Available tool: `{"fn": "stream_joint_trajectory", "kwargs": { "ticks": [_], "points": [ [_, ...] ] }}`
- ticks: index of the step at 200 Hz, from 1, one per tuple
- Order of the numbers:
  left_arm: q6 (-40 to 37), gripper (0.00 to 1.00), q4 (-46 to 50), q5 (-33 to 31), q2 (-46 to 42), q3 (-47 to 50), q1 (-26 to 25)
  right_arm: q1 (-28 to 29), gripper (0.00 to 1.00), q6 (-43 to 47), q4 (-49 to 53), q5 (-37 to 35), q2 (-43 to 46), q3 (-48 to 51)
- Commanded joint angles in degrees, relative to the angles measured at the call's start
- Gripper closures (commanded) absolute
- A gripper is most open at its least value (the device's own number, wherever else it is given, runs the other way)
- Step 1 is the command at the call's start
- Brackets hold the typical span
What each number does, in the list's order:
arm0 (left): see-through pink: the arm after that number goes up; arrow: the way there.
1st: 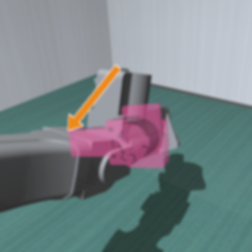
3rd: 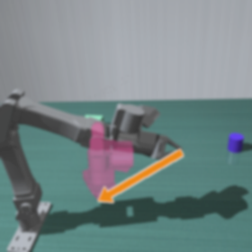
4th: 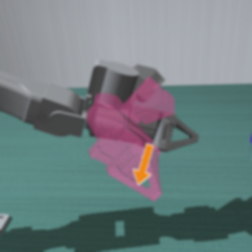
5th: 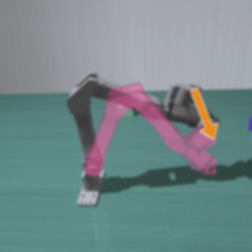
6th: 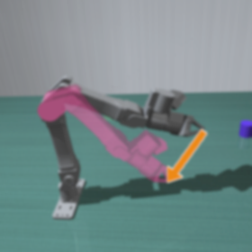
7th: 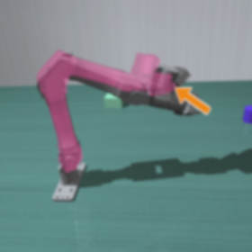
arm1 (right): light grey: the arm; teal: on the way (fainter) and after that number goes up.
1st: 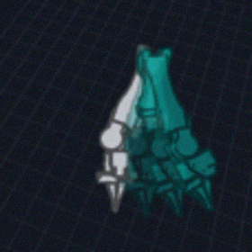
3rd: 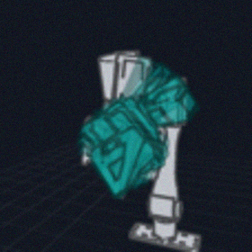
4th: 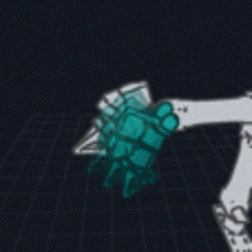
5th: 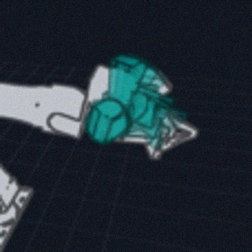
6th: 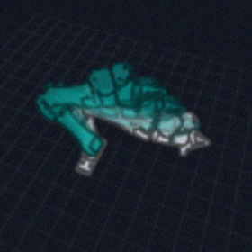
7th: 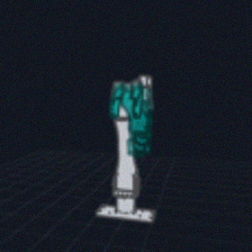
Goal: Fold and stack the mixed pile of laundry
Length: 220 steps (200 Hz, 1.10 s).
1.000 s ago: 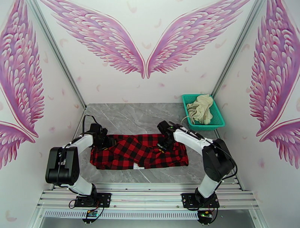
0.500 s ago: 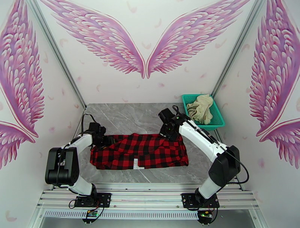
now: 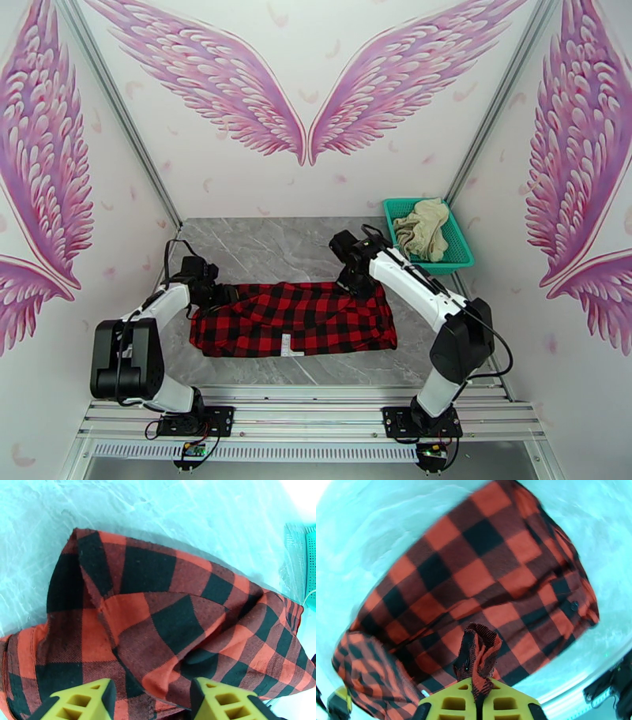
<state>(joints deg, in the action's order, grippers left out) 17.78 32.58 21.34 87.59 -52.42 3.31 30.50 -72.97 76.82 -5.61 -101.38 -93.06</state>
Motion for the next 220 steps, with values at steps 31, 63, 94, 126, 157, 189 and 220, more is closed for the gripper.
{"fn": "stream_joint_trajectory", "kwargs": {
  "ticks": [31,63,94,126,157,189,220],
  "points": [
    [-0.20,0.44,1.04,0.98,-3.50,0.10,0.20,-2.36,0.93,-20.52,12.07,14.08,-8.81,-4.41],
    [-0.03,0.44,1.06,0.74,-5.72,1.88,0.20,-5.71,0.69,-24.80,5.36,17.16,-9.11,-0.36],
    [0.06,0.44,1.32,0.55,-7.48,3.42,0.07,-7.69,0.42,-20.48,6.73,12.27,-10.20,-4.89],
    [0.06,0.44,1.90,0.14,-8.56,3.47,0.03,-8.40,0.38,-1.01,-0.57,4.66,-4.40,-1.67],
    [0.06,0.44,2.52,0.00,-8.51,2.63,0.03,-8.53,0.22,24.73,-24.43,7.35,11.29,19.85],
    [-0.82,0.44,4.27,-0.12,-7.40,0.82,-0.06,-12.68,0.21,39.74,-40.17,13.63,24.19,40.39],
    [-1.25,0.44,5.61,-0.03,-6.72,-0.11,-0.06,-14.23,0.29,48.80,-48.37,22.13,26.97,48.41]
  ]
}}
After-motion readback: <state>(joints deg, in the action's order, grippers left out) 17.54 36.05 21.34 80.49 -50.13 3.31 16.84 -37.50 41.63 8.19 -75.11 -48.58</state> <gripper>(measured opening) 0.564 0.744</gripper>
